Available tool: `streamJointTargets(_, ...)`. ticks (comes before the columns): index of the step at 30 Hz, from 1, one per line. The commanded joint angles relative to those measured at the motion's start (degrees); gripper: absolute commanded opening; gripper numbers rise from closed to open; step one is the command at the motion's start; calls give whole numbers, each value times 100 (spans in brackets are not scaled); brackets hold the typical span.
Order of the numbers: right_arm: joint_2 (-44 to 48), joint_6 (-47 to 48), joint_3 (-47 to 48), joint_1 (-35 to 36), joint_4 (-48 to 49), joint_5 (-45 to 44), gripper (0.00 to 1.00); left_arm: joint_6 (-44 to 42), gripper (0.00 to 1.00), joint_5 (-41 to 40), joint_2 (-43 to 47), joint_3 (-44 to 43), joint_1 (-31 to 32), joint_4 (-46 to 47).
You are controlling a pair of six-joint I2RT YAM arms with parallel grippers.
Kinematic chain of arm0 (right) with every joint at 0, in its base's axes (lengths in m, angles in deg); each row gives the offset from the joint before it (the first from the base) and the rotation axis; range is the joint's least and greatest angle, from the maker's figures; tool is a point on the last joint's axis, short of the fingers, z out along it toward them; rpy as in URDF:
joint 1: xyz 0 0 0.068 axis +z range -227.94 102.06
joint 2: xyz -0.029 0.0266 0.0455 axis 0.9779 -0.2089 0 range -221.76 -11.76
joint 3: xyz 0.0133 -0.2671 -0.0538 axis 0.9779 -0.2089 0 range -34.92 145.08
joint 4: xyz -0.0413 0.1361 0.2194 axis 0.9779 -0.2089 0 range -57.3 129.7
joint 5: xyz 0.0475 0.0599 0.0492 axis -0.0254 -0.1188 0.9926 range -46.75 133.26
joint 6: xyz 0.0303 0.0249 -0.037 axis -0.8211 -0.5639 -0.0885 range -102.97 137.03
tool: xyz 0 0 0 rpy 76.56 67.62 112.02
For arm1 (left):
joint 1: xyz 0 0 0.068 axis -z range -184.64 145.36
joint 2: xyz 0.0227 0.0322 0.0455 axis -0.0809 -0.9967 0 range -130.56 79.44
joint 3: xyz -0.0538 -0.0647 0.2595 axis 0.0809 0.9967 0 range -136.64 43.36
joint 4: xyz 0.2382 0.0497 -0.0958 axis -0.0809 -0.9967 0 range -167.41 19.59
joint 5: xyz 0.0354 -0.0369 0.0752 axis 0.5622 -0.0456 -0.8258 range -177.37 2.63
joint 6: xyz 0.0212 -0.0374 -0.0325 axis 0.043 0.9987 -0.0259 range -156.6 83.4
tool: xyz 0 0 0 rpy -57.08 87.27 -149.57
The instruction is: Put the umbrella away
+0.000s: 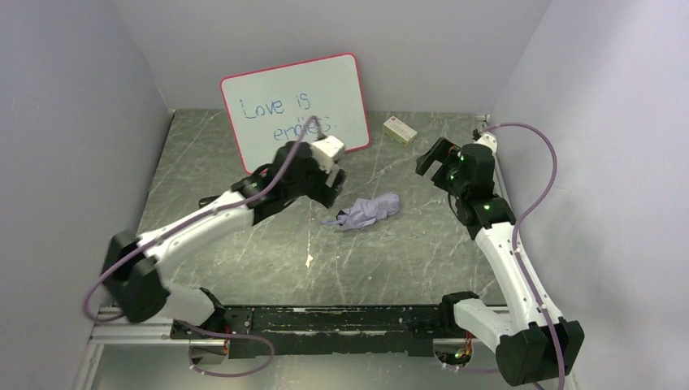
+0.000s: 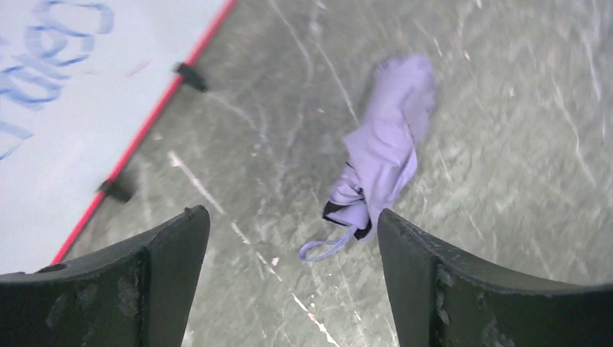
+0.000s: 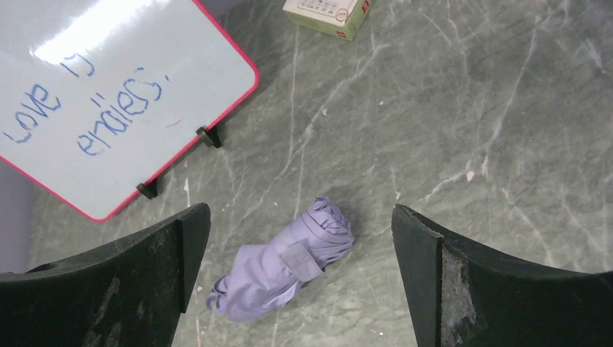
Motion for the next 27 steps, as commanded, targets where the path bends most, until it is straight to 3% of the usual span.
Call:
streamJointTargets(1, -71, 678, 276, -18, -416, 103, 100, 981, 90, -1299, 1263, 1007, -76, 1118)
streamJointTargets(4, 171, 1027, 264, -14, -354, 59, 100, 1364, 96, -1947, 2174, 1503, -86, 1085)
streamJointTargets(11, 615, 1549, 357, -17, -364, -3, 100, 1742, 97, -3227, 3379, 1735, -78, -131)
streamJointTargets(15, 695, 1641, 401, -15, -482, -143, 100, 1674, 96, -3749, 4003, 2007, -77, -360)
streamJointTargets(27, 1074, 1905, 180, -14, -302, -176, 100, 1464, 95, -4764, 4569, 2405, -80, -595)
